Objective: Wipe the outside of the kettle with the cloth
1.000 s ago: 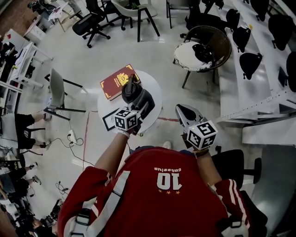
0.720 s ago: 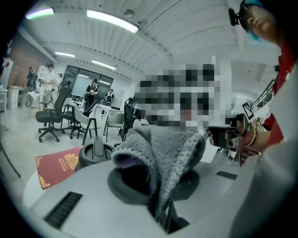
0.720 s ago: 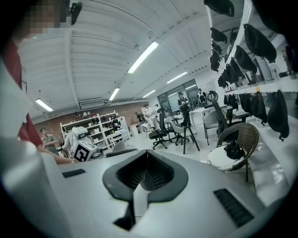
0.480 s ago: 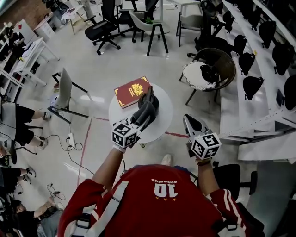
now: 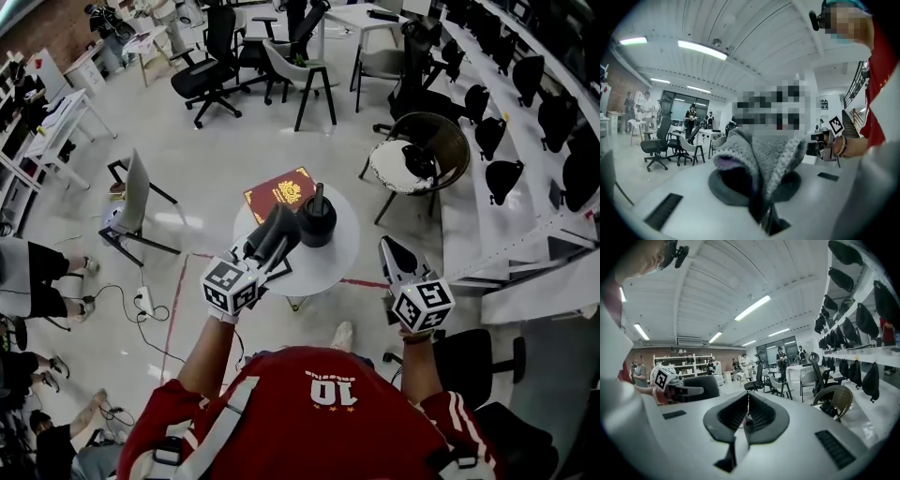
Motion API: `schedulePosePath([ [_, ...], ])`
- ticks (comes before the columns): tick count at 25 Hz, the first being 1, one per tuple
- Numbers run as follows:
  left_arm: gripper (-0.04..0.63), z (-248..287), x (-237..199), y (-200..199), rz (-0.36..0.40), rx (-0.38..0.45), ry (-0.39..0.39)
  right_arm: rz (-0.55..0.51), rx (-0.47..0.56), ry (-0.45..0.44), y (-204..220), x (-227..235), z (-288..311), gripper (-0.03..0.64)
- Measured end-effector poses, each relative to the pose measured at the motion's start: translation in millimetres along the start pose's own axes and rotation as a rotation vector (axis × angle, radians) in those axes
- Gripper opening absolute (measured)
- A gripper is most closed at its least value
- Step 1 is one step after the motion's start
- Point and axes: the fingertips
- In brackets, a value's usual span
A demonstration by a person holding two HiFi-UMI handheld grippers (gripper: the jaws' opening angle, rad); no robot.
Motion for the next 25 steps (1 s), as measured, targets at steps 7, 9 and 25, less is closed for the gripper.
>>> schedulePosePath([
  [7, 0.046, -59.2, -4.8, -35.7, 0.074, 0.042, -0.013, -0.039, 0.046, 0.079, -14.9, -41.1, -31.7, 0.017],
  [9, 0.046, -72.1, -5.7, -41.8, 0.073, 0.058, -0.005, -0.042, 0.055, 0.097, -16.0, -50.5, -39.2, 0.017],
  [25, 0.046, -146.6, 3.3, -51.0, 0.110, 0.068, 0.001, -0.073, 0.079, 0.216, -11.2, -99.0, -83.3, 0.017],
])
Point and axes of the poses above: the fingertips, and each gripper's own axes: z forward along the fingers, x to its right, y out of its underside, and after that the axes turned 9 degrees about y, right-handed
